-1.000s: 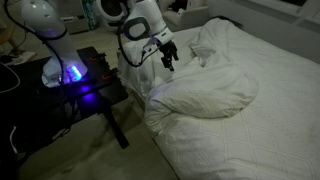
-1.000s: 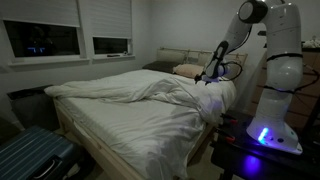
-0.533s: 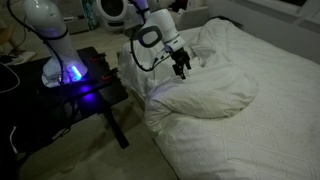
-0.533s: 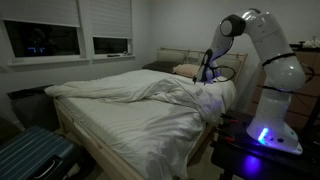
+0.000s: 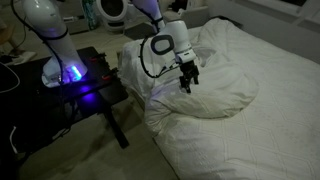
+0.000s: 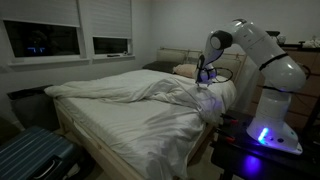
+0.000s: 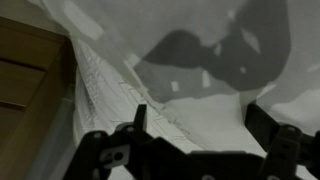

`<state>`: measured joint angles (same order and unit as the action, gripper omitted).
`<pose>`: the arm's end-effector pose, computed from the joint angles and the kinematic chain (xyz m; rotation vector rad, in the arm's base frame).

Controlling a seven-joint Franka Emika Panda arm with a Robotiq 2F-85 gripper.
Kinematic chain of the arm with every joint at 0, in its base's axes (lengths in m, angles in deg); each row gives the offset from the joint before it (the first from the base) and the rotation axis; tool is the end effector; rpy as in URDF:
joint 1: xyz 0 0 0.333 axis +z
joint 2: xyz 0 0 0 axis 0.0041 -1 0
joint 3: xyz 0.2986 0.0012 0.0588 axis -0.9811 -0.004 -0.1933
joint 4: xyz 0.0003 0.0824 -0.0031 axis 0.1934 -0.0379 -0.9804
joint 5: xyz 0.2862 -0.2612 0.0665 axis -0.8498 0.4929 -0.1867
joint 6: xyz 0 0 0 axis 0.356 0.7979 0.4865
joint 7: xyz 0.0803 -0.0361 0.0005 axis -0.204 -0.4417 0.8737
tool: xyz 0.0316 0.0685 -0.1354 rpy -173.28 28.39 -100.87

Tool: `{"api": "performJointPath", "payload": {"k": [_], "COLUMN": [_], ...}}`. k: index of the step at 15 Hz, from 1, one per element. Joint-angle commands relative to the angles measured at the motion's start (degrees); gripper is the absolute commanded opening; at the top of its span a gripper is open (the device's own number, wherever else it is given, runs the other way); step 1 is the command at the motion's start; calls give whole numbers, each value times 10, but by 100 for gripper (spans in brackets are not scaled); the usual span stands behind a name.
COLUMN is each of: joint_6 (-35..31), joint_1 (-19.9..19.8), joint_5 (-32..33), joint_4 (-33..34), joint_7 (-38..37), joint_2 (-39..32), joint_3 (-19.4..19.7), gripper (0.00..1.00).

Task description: Spread the corner of the bed well

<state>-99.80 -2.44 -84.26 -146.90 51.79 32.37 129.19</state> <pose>0.4435 -0.4608 0.1366 2.1077 -1.5995 0.5978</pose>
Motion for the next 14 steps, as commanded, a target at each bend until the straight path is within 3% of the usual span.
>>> {"api": "performJointPath", "payload": {"k": [1,6,11,12,13,14], "joint_6": [88,151,170,166,168,168], "joint_1": [-28,-101,-141,-144,-148,-151], "joint_5": [12,34,41,40,38,36], "joint_4": [67,151,206,213,217,219], "joint_7": [-17,-15,-18,-21,-22,-24], "joint_2": [-37,-80,-111,-115,-115,-115], "joint_3": [14,-30,-71,-75,-79,-82], "gripper": [100,100,100,75,74,66]}}
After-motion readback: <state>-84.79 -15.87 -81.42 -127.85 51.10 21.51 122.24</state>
